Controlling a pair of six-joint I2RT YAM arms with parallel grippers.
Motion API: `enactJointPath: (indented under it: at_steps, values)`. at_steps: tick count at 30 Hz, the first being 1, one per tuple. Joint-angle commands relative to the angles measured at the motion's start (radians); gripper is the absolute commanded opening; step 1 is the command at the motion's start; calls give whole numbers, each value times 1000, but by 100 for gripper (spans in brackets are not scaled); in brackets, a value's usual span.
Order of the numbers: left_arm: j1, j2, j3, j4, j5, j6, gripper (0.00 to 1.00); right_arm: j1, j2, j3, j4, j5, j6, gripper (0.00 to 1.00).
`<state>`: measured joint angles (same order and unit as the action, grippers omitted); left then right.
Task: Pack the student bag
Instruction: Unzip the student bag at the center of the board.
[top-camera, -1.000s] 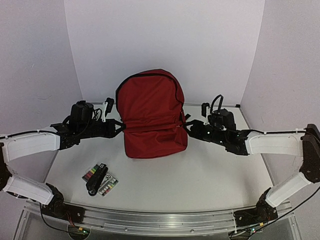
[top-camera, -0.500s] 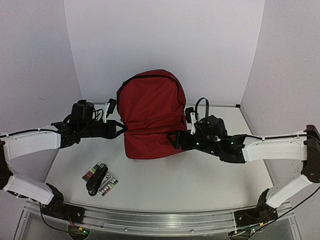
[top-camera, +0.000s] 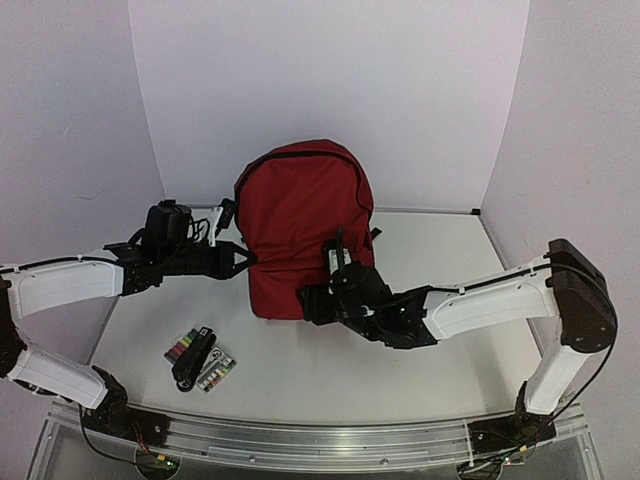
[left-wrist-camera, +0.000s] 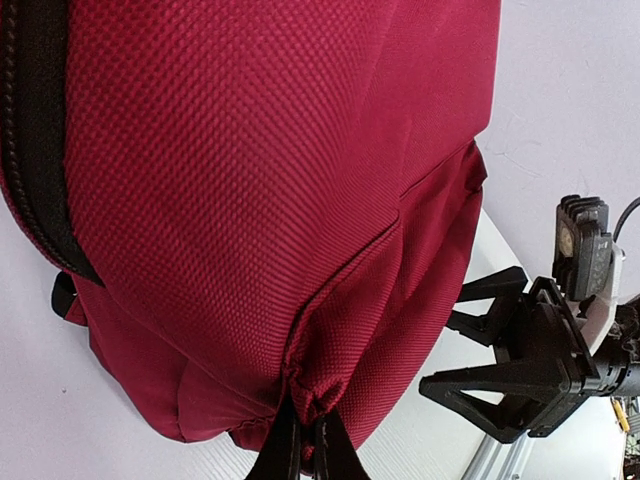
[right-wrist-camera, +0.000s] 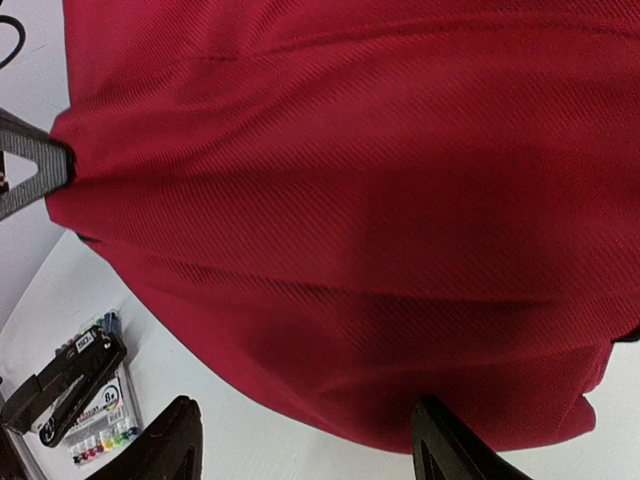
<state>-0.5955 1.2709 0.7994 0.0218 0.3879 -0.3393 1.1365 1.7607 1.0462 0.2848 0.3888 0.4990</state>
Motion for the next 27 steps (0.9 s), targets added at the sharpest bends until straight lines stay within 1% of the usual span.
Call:
enactJointPath:
  at_steps: [1,3,6,7,9,11,14,16,18,19,20,22,24,27]
  values:
    - [-15,-4,38,-51,0,16,0,2,54,77,8,167,4,58]
    - [-17,-9,31,-50,-6,17,0,3,77,92,7,177,-10,39]
    - [-18,-9,29,-49,-15,13,0,3,102,96,10,126,-22,7]
    - [-18,-9,30,-48,-21,11,0,6,101,86,17,93,-26,1]
    - [-18,-14,31,-52,-41,16,0,24,87,45,52,45,-39,0]
    - [-18,-22,43,-84,-71,45,0,55,68,-21,84,29,-26,0]
    - [-18,-41,86,-166,-123,115,1,62,49,-126,128,2,65,0]
    - [-19,-54,122,-213,-119,165,15,62,46,-186,164,-8,115,0]
    - [-29,-62,160,-255,-99,213,37,62,40,-209,190,-14,133,0]
    - [-44,-64,181,-273,-99,236,46,62,37,-213,198,-15,134,0]
    - [-67,-67,201,-290,-109,264,51,62,33,-214,206,-15,133,0]
    - [-136,-69,228,-315,-151,316,58,62,26,-212,216,-11,129,0]
    - [-225,-55,261,-338,-227,384,64,62,25,-213,223,-6,130,0]
    - [-331,6,322,-384,-318,449,68,62,25,-219,230,-7,139,0]
